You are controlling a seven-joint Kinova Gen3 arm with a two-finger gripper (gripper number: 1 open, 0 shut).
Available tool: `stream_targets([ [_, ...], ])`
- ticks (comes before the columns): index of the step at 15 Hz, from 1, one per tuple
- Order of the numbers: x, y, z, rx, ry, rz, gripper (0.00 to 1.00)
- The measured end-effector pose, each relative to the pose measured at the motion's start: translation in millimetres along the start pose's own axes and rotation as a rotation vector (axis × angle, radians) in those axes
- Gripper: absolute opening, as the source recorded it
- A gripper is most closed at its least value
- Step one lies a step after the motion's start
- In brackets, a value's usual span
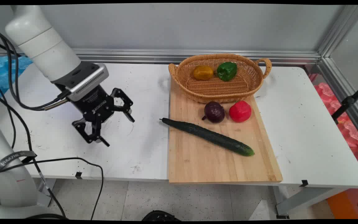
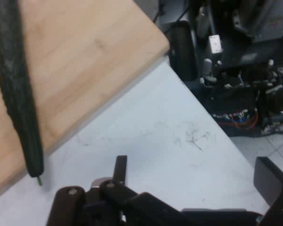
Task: Pick up the potato from the vegetable basket
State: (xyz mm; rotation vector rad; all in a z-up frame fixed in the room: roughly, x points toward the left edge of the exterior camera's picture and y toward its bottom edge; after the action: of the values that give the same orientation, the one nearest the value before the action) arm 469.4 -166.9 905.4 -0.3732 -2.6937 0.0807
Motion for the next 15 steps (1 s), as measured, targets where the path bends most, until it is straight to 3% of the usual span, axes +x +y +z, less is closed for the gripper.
stream_targets([
  [7,-5.5,-32.5,-7.9,0.143,0.022,-0.261,1.00],
  [15,-6.6,-97.6,-11.4,0.317,0.017,-0.568,1.00],
])
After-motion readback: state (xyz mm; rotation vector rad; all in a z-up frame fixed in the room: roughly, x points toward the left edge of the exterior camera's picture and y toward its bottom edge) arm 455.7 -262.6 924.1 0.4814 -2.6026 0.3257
